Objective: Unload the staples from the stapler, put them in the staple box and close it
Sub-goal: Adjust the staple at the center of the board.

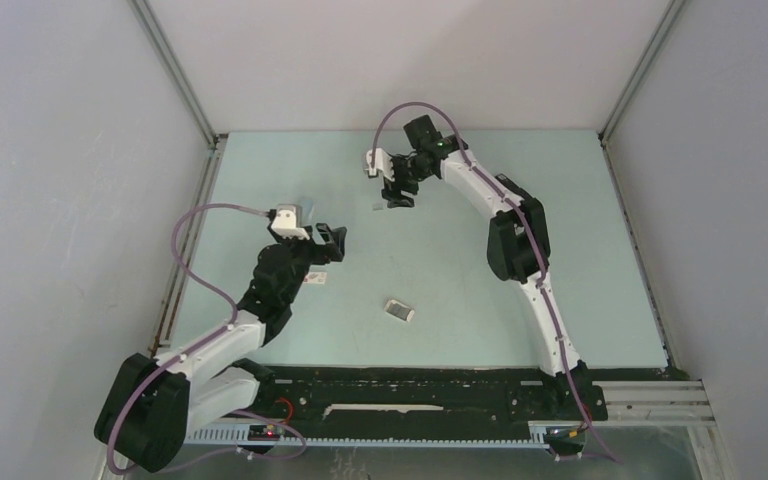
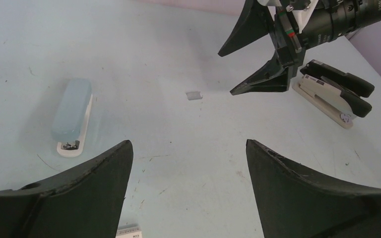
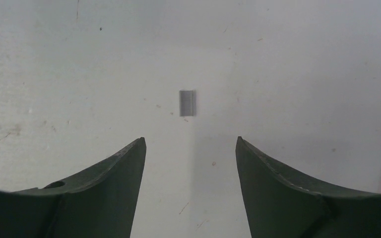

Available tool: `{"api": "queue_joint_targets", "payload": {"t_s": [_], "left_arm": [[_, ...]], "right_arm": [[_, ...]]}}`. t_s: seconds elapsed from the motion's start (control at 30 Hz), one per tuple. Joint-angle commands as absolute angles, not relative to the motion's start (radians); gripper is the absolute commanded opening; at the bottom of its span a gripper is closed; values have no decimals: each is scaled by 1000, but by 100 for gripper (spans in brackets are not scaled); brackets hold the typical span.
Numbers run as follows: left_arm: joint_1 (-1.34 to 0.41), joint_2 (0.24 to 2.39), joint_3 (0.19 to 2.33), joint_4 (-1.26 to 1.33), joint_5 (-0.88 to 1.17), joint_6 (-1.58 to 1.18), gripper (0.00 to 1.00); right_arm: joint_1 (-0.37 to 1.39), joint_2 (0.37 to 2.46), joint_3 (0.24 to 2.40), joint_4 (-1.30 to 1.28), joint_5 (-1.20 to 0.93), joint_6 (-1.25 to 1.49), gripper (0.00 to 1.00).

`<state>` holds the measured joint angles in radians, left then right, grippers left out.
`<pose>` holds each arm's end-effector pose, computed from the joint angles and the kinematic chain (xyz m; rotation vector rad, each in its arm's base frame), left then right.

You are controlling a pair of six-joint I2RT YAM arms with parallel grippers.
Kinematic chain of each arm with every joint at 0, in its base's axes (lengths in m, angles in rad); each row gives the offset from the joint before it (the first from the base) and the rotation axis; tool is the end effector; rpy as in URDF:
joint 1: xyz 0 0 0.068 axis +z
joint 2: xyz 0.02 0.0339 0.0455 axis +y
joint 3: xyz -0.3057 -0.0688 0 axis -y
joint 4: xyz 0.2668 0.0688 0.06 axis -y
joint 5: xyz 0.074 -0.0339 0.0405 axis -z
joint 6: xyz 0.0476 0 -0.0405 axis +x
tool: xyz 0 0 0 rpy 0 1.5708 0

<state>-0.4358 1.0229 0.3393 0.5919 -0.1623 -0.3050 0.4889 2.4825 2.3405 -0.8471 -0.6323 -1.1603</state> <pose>0.2081 -0.0884 0.2414 -0.0145 1.6788 -0.4260 0.5130 0.3048 0.2284 -1.8836 1.4278 0.4946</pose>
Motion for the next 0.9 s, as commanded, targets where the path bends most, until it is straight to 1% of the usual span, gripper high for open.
{"api": "queue_joint_targets", "payload": {"t_s": [0.0,0.07,0.13,0.2,0.23,0.3,0.4,0.47,0.5,0.57,0.63,0.7,0.73,0.83,0.87], "left_arm": [[-440,1006,316,650,-189,-284,89],[-441,1011,318,649,-196,-291,90],[-440,1024,336,625,-210,-299,93],[-433,1056,387,577,-211,-309,98],[-425,1084,420,548,-206,-320,99],[-383,1153,480,508,-155,-369,100],[-299,1273,557,526,-1,-491,98],[-266,1341,614,537,91,-557,87],[-262,1382,651,534,113,-575,84],[-261,1446,733,487,145,-595,72],[-260,1524,825,411,170,-603,60],[-259,1607,921,329,189,-612,46],[-260,1647,975,285,200,-615,41],[-261,1758,1114,178,245,-629,31],[-261,1787,1149,152,248,-633,30]], "right_arm": [[513,2504,2374,-737,-628,-1118,72],[516,2516,2378,-717,-611,-1116,67],[517,2526,2382,-699,-606,-1103,58],[513,2523,2382,-688,-612,-1082,49],[510,2518,2383,-686,-617,-1069,47],[505,2507,2383,-688,-631,-1038,45],[493,2483,2375,-688,-654,-956,40],[480,2459,2362,-689,-671,-874,34],[472,2446,2354,-695,-680,-841,31],[458,2417,2331,-708,-708,-785,25],[442,2390,2309,-735,-733,-747,21],[429,2354,2279,-760,-748,-720,20],[422,2336,2260,-773,-756,-714,20],[399,2274,2189,-795,-801,-688,20],[391,2253,2164,-797,-821,-678,20]]}}
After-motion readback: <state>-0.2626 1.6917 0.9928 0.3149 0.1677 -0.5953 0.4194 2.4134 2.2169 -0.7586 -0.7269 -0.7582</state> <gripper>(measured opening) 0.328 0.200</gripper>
